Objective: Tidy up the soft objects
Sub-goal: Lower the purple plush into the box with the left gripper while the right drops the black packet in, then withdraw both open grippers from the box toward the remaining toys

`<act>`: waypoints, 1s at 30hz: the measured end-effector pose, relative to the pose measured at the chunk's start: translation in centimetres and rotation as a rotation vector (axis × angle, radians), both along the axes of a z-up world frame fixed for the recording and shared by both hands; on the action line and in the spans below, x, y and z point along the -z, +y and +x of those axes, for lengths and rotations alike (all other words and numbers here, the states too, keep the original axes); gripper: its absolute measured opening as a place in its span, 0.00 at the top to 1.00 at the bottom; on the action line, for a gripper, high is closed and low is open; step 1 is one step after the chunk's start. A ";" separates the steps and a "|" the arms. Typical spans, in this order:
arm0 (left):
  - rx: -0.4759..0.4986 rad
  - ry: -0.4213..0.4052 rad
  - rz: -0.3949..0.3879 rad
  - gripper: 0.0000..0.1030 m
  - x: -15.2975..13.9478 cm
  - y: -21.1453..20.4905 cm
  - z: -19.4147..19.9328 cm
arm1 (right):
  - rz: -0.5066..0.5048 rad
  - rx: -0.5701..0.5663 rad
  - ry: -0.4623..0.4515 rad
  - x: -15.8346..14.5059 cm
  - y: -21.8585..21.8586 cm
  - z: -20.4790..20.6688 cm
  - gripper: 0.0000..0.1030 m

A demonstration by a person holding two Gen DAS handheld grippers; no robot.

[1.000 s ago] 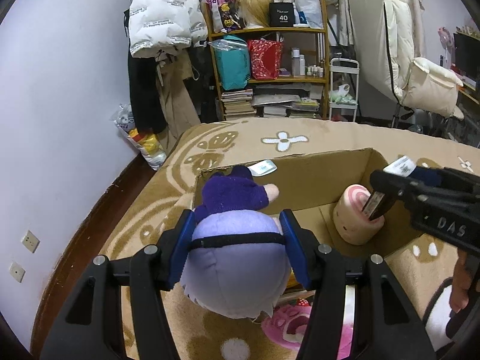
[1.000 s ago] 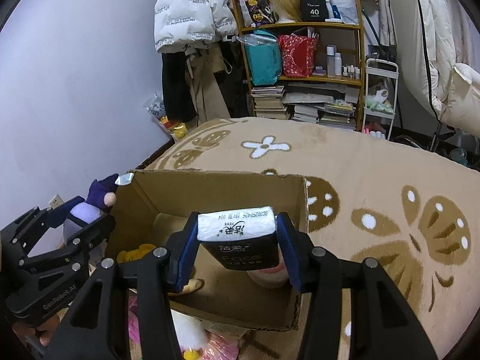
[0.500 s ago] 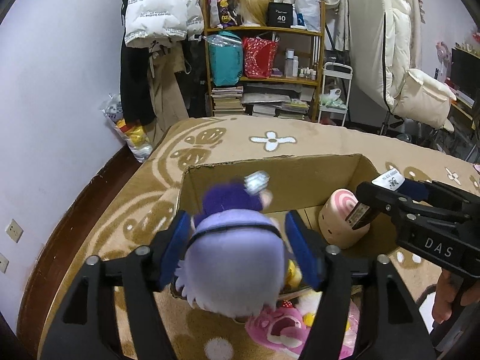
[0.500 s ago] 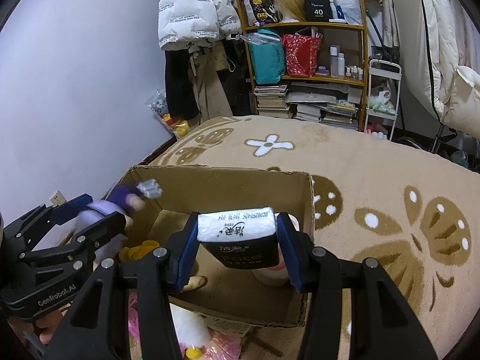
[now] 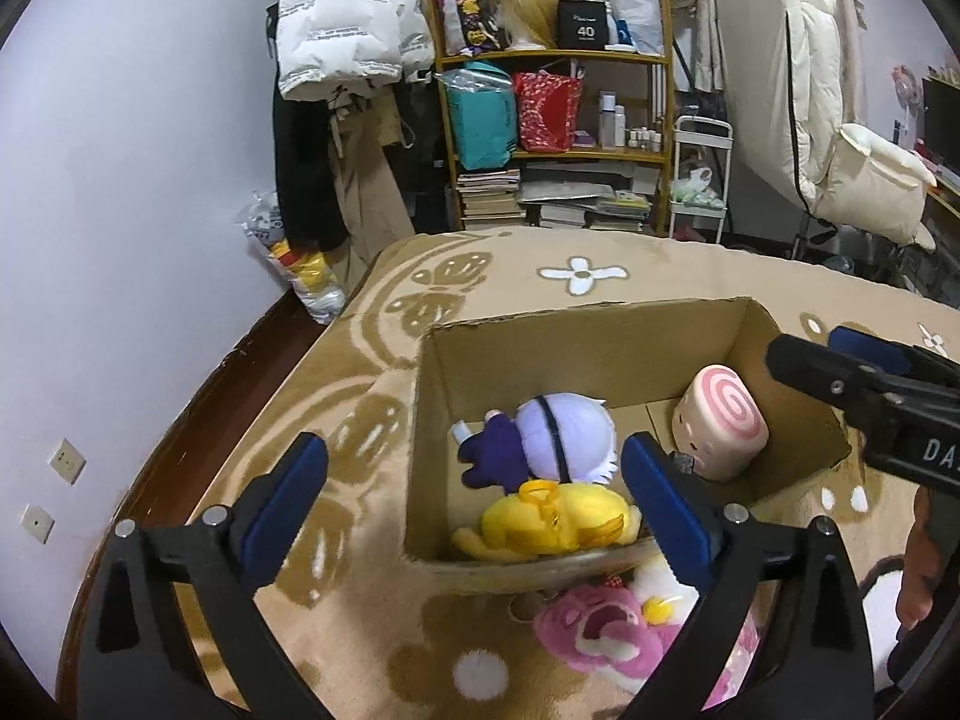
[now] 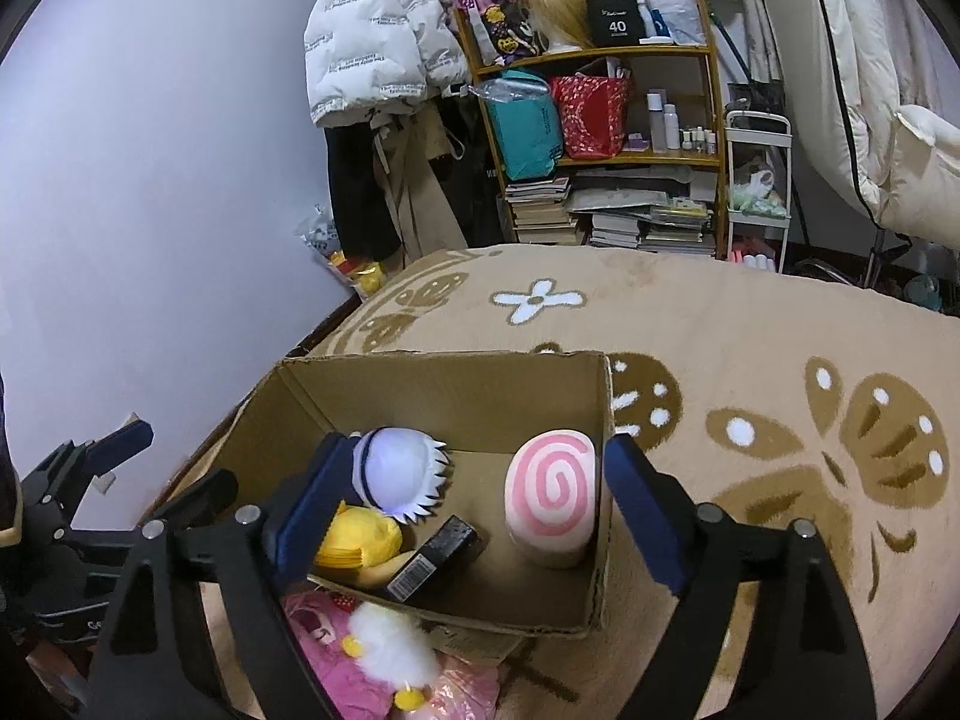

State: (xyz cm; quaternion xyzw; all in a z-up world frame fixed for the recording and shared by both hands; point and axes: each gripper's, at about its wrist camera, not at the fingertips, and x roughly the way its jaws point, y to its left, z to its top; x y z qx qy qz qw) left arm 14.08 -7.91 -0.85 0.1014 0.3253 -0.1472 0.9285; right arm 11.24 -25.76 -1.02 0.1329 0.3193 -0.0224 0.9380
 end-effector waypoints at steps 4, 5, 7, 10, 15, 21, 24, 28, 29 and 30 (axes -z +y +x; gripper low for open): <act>-0.026 0.001 0.002 0.03 -0.6 0.8 -0.7 | 0.007 0.000 0.018 -0.2 0.1 -0.8 0.11; -0.033 0.000 0.005 0.03 -0.7 1.0 -1.1 | 0.007 -0.001 0.021 -0.2 0.3 -1.0 0.11; -0.039 0.001 0.013 0.03 -1.0 1.3 -1.6 | 0.007 -0.001 0.027 -0.3 0.5 -1.6 0.11; -0.048 0.006 0.021 0.03 -1.5 1.8 -2.5 | 0.002 -0.002 0.035 -0.5 0.8 -2.6 0.11; -0.059 0.023 0.021 0.03 -2.0 2.6 -4.2 | -0.005 0.001 0.056 -0.8 1.1 -4.3 0.11; -0.068 0.018 0.033 0.03 -2.5 2.8 -6.2 | -0.017 -0.001 0.088 -1.0 1.5 -6.2 0.11; -0.070 0.023 0.027 0.03 -2.7 2.9 -7.2 | -0.006 0.003 0.096 -0.9 1.6 -7.1 0.11; -0.067 0.026 0.038 0.03 -2.7 2.7 -8.5 | -0.002 -0.004 0.106 -0.8 2.0 -8.1 0.11; -0.066 0.027 0.038 0.03 -2.7 2.7 -9.0 | -0.006 -0.005 0.111 -0.8 2.2 -8.3 0.11; -0.066 0.029 0.037 0.03 -2.6 2.8 -9.2 | -0.008 -0.005 0.115 -0.7 2.3 -8.6 0.11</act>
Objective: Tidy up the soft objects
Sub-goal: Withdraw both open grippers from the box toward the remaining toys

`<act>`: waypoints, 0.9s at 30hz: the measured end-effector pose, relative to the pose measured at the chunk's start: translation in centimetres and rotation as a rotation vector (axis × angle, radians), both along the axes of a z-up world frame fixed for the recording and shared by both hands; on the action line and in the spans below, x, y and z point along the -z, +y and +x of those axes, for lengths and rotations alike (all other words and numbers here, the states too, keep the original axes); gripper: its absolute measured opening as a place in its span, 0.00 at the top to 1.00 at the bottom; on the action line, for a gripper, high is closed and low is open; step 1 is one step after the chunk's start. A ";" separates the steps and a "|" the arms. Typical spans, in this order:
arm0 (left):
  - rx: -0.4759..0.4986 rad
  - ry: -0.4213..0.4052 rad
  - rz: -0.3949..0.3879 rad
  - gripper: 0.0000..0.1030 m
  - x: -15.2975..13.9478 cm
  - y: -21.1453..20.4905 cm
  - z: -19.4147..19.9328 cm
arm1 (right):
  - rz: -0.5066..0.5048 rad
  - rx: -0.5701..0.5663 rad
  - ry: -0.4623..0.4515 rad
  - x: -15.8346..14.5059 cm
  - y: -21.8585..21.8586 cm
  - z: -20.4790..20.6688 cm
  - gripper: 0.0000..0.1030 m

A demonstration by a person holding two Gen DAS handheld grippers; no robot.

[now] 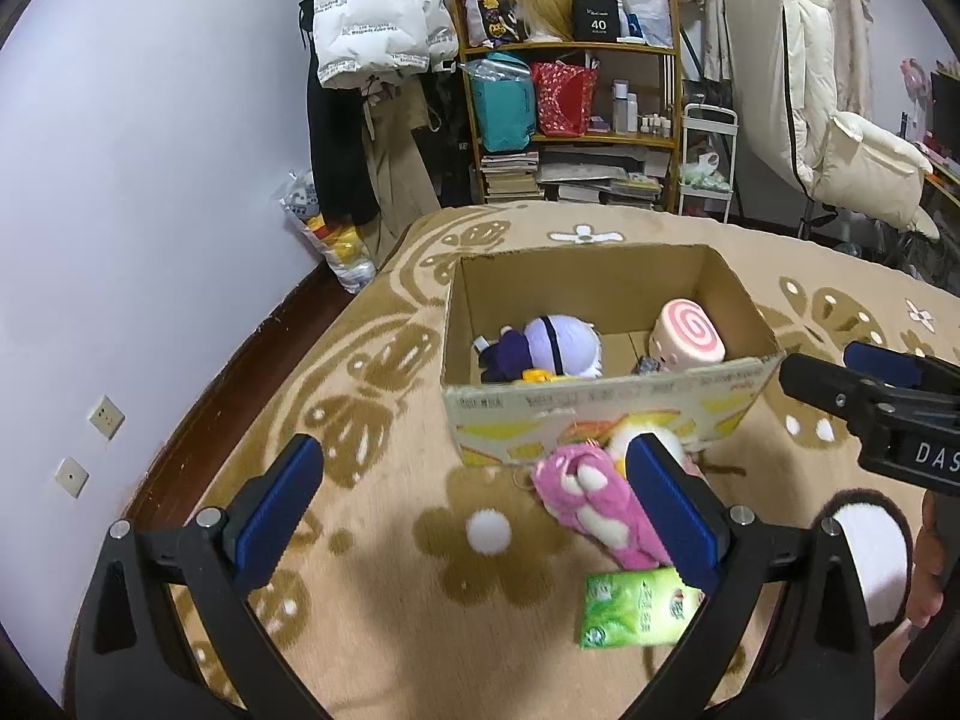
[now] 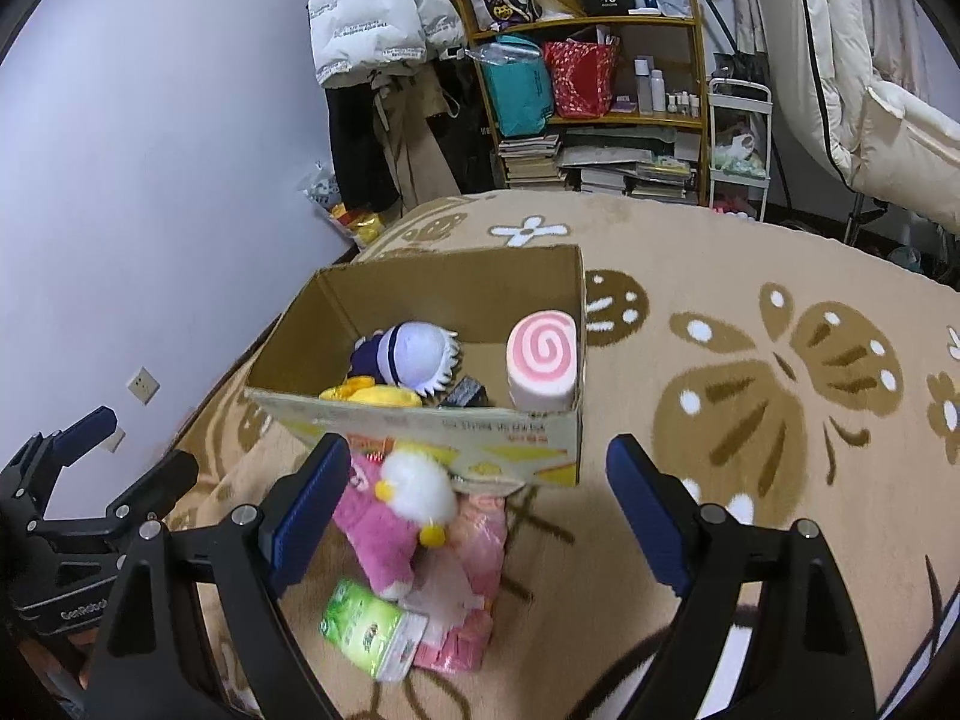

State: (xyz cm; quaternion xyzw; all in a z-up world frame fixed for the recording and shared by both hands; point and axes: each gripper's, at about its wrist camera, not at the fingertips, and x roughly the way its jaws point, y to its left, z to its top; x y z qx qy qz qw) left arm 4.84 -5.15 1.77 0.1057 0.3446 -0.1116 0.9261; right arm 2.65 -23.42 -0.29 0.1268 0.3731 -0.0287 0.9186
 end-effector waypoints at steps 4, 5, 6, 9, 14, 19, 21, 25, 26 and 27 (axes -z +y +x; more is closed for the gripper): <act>-0.003 0.021 -0.006 0.03 0.4 0.3 -1.0 | 0.010 -0.001 0.020 0.5 0.2 -0.9 0.11; -0.005 0.026 -0.008 0.03 0.6 0.5 -1.3 | 0.010 0.002 0.026 0.7 0.3 -1.0 0.11; -0.007 0.032 -0.009 0.03 0.8 0.6 -1.5 | 0.012 0.002 0.036 0.9 0.5 -1.0 0.11; -0.014 0.047 0.003 0.03 1.6 0.9 -1.9 | 0.014 -0.008 0.056 1.4 0.8 -1.1 0.11; -0.020 0.063 0.016 0.03 2.4 1.0 -2.2 | 0.006 -0.024 0.101 2.6 1.3 -1.1 0.11; -0.016 0.083 0.034 0.03 3.3 0.6 -2.5 | 0.012 -0.025 0.150 4.0 1.1 -0.8 0.11; -0.013 0.094 0.038 0.03 3.7 0.3 -2.5 | 0.016 -0.024 0.170 4.5 1.0 -0.6 0.11; 0.001 0.116 0.050 0.03 4.6 -0.5 -2.6 | 0.024 -0.021 0.208 5.5 0.8 -0.2 0.11; 0.006 0.121 0.051 0.03 4.8 -0.6 -2.6 | 0.027 -0.021 0.217 5.7 0.8 -0.2 0.11; 0.010 0.127 0.050 0.03 5.0 -0.8 -2.6 | 0.031 -0.021 0.228 6.0 0.7 -0.1 0.11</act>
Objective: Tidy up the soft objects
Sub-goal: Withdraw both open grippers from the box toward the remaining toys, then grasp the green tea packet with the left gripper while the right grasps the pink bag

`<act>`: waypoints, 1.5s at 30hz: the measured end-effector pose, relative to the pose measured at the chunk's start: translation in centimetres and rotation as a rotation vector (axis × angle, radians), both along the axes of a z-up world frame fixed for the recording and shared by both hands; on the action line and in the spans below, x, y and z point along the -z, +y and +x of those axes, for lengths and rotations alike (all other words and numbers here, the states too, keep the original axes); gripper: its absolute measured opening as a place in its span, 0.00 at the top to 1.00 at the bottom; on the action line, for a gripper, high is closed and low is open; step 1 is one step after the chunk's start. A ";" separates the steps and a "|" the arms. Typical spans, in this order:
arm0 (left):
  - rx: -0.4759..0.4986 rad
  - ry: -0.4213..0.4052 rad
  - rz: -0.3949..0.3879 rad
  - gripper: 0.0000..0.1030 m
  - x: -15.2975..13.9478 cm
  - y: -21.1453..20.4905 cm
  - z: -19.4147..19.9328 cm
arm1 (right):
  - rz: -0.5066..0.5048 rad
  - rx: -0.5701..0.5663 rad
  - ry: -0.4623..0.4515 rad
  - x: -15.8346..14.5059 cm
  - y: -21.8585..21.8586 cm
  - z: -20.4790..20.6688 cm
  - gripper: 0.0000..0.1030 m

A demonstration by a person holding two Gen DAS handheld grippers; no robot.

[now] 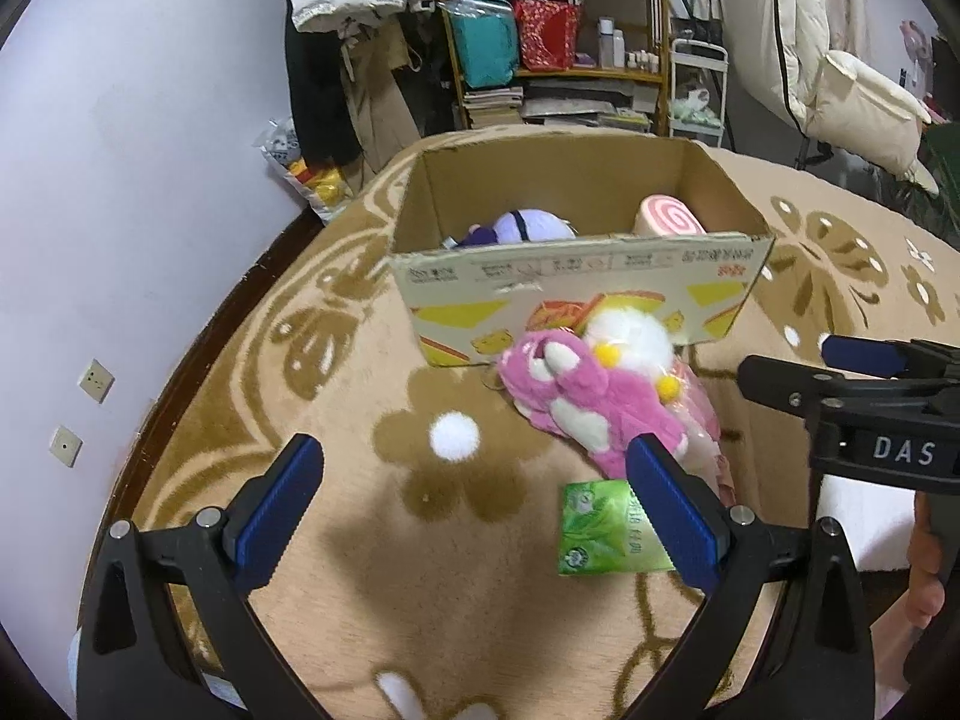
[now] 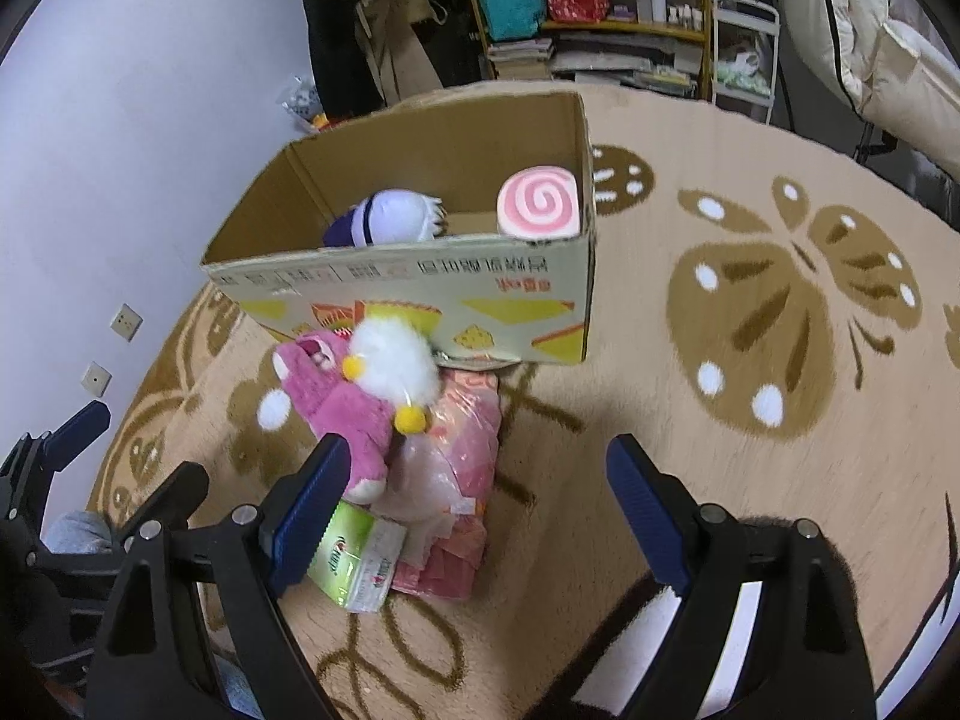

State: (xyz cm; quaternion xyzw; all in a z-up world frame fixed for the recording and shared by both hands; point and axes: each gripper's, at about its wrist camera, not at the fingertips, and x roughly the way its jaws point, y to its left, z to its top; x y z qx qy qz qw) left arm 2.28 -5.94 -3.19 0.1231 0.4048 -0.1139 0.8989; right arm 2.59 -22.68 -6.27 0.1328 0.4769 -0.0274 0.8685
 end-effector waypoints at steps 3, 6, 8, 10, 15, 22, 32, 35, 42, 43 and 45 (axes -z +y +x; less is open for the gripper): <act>0.010 0.017 0.007 0.03 0.7 -0.6 -0.1 | 0.012 -0.002 0.025 0.6 -0.1 0.2 0.11; 0.026 0.033 0.007 0.03 1.3 -1.0 -0.1 | 0.016 -0.009 0.047 1.2 -0.1 0.5 0.11; 0.030 0.045 0.010 0.03 1.7 -1.3 0.0 | 0.018 -0.012 0.062 1.6 -0.1 0.8 0.11; 0.034 0.059 0.008 0.03 2.0 -1.5 0.1 | 0.026 -0.016 0.077 2.0 -0.1 1.1 0.11; 0.055 0.110 -0.009 0.03 2.9 -2.1 0.2 | 0.034 -0.026 0.112 3.0 0.1 1.8 0.11; 0.104 0.181 -0.032 0.03 4.1 -3.2 0.4 | 0.029 -0.034 0.162 4.0 0.1 2.4 0.11; 0.144 0.278 -0.045 0.03 5.9 -4.4 0.7 | 0.062 -0.031 0.216 5.7 -0.4 3.2 0.11; 0.132 0.305 -0.035 0.03 6.6 -4.5 1.1 | 0.069 -0.034 0.228 6.2 -0.2 3.5 0.11; 0.110 0.363 -0.037 0.11 8.0 -4.5 1.7 | 0.091 -0.049 0.240 7.1 0.3 4.2 0.12; 0.109 0.365 -0.037 0.17 8.1 -4.5 1.7 | 0.091 -0.051 0.241 7.2 0.5 4.3 0.13; 0.114 0.381 -0.034 0.26 8.5 -4.6 1.7 | 0.101 -0.054 0.239 7.3 0.5 4.4 0.16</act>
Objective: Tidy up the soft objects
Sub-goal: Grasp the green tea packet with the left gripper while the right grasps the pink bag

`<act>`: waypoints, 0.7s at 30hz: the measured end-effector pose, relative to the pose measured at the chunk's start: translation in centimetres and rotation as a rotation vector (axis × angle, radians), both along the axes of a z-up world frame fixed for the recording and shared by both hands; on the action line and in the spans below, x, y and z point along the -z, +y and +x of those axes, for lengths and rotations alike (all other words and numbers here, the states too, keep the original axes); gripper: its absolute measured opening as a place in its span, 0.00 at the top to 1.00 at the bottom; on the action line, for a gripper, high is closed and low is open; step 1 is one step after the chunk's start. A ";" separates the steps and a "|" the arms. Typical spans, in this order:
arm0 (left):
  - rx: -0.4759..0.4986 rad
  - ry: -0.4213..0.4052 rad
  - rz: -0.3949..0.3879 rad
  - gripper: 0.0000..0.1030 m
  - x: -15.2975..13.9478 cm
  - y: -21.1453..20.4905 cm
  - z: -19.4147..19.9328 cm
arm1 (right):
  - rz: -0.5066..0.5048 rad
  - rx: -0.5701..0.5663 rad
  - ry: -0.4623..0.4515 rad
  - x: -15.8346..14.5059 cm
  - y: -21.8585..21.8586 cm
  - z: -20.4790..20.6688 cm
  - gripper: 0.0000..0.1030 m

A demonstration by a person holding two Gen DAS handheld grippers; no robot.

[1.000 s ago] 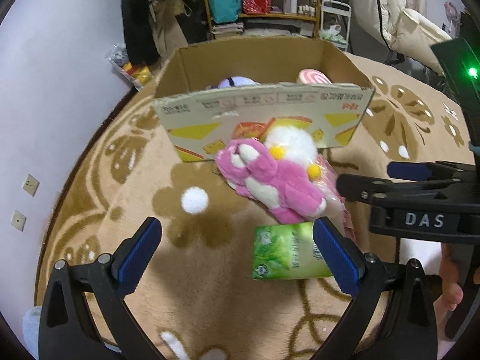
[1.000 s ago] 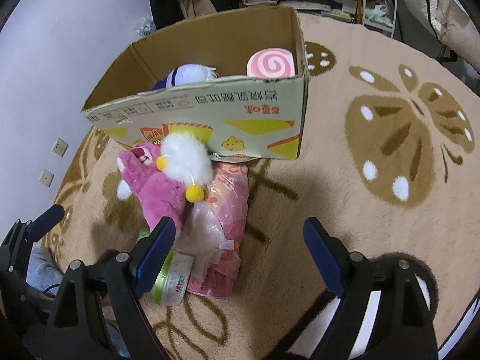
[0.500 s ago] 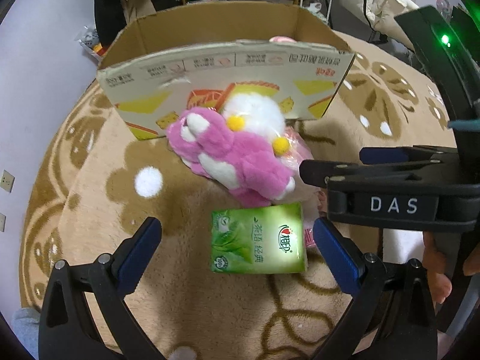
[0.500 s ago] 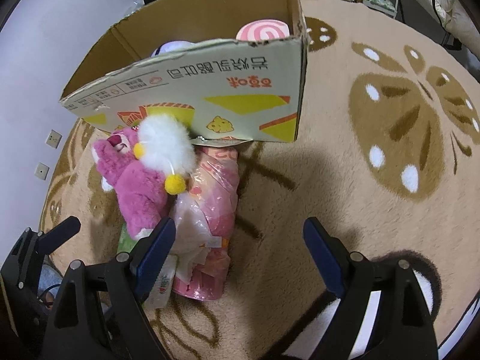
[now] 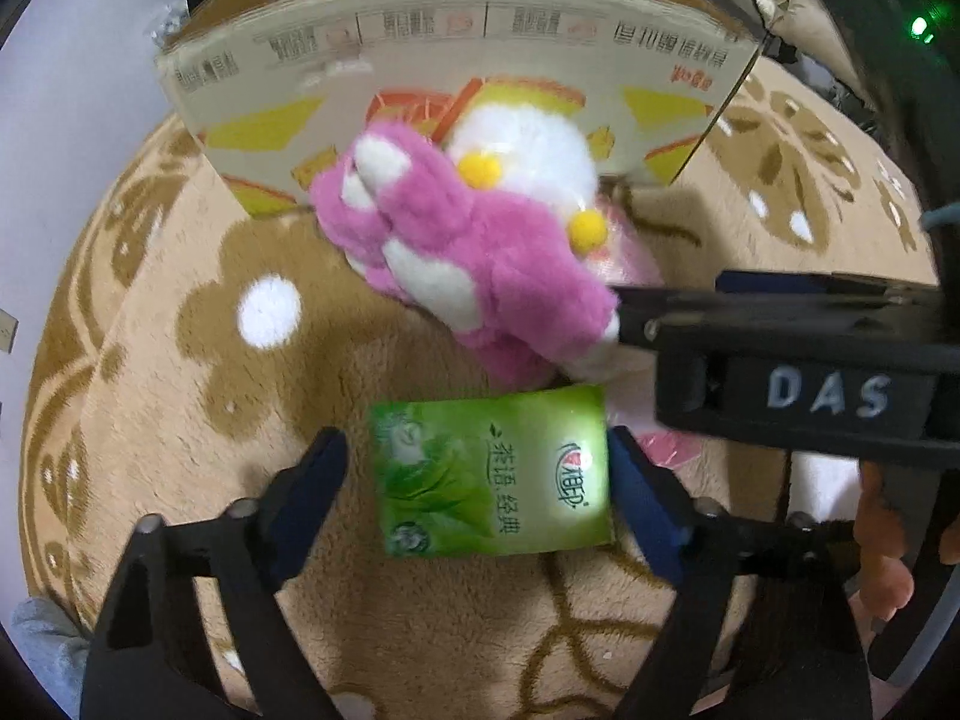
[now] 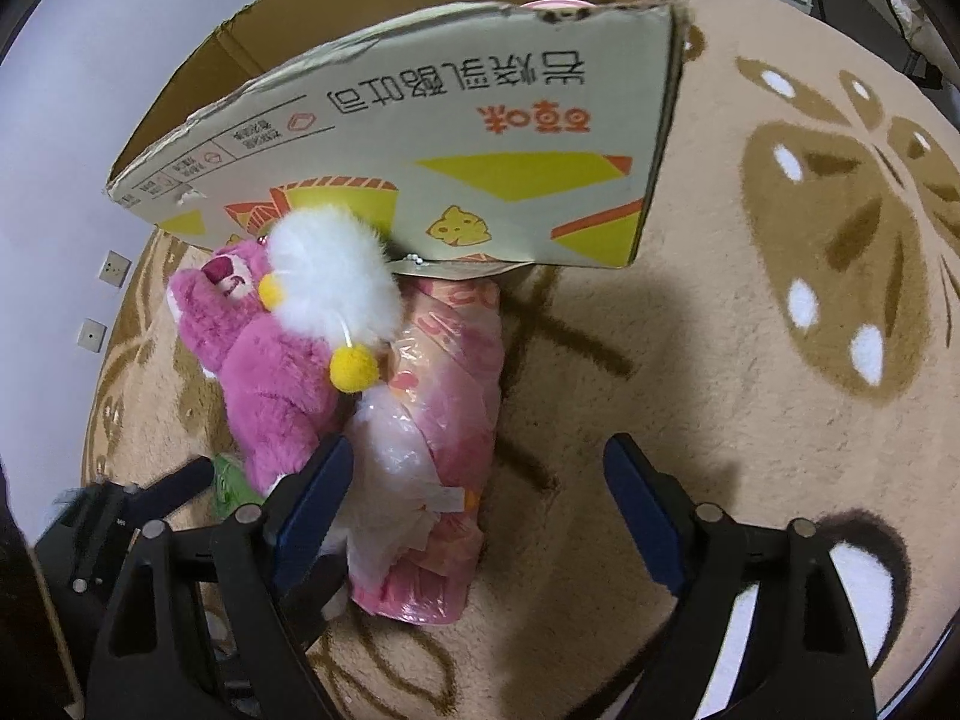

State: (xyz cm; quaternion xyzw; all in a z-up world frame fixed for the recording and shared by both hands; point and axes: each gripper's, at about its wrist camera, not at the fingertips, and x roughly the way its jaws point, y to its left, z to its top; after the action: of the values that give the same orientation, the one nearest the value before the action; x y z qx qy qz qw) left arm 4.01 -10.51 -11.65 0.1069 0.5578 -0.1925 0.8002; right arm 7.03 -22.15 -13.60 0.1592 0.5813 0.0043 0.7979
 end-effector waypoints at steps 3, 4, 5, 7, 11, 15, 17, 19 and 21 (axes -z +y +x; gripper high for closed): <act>-0.006 0.046 0.007 0.28 0.9 0.0 0.2 | 0.012 0.007 0.002 0.2 -0.3 0.1 0.20; -0.013 0.056 0.000 0.29 1.0 0.1 0.2 | 0.012 0.010 0.005 0.2 -0.5 0.1 0.20; -0.020 0.053 -0.008 0.29 0.9 0.2 0.3 | 0.014 0.011 0.008 0.4 -0.4 0.2 0.21; -0.032 0.048 -0.017 0.29 0.7 0.4 0.4 | 0.008 0.010 0.011 0.6 -0.4 0.2 0.22; -0.037 0.037 -0.017 0.29 0.7 0.7 0.3 | 0.001 0.008 0.006 0.8 0.3 0.5 0.22; -0.029 0.008 0.008 0.29 0.6 0.5 -0.1 | -0.006 0.012 -0.013 0.7 0.5 1.0 0.28; -0.031 0.004 0.012 0.29 0.4 0.5 0.0 | -0.016 0.007 -0.026 0.5 0.8 1.2 0.33; -0.033 0.004 0.012 0.29 0.4 0.5 0.0 | 0.041 -0.008 -0.051 0.3 1.0 1.4 0.60; -0.036 0.001 0.013 0.29 0.3 0.5 -0.1 | 0.064 -0.014 -0.046 0.4 1.5 1.8 0.60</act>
State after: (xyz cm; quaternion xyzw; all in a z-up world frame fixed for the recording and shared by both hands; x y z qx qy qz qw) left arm 3.91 -9.97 -11.99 0.1020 0.5614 -0.1744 0.8025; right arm 8.79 -20.69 -14.04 0.1805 0.5633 0.0322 0.8057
